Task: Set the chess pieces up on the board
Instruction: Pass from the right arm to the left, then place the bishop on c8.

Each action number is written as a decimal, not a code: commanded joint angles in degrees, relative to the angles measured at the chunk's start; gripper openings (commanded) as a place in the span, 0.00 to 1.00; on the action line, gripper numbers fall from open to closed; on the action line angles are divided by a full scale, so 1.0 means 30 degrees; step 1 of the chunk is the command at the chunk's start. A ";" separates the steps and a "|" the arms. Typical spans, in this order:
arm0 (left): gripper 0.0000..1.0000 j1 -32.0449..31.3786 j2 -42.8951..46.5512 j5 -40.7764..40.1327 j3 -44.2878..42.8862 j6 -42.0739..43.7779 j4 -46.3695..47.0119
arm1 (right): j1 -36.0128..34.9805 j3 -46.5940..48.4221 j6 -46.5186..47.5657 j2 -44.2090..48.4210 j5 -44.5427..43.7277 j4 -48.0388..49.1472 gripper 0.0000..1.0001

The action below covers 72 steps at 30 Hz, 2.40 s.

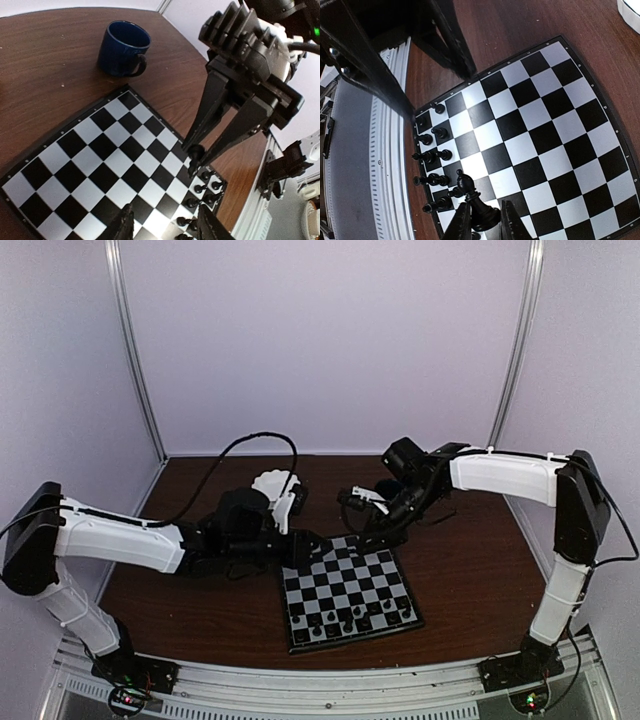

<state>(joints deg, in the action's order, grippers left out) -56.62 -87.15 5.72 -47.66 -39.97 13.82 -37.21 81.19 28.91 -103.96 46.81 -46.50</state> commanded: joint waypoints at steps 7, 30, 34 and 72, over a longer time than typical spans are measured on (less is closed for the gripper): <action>0.35 0.0124 -0.3177 0.2955 -0.0950 -0.4722 0.6624 | 0.0382 -0.0264 -0.1130 0.1069 0.2511 0.0356 0.10; 0.16 0.0137 -0.4258 0.4106 -0.1296 -0.5459 0.7988 | 0.0568 -0.0569 -0.1284 0.1035 0.2617 0.0586 0.10; 0.13 0.0135 -0.4389 0.4184 -0.1325 -0.5575 0.8092 | 0.0575 -0.0578 -0.1315 0.1032 0.2664 0.0614 0.10; 0.05 -0.3949 -1.0996 0.1127 -2.1552 1.1113 -2.2621 | 1.1408 -0.2151 -0.0553 0.4123 0.3313 -0.0954 0.34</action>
<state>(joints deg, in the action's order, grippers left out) -66.26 -115.87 14.24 -105.10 -16.01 -37.89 -2.87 74.85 27.70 -91.55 57.71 -49.91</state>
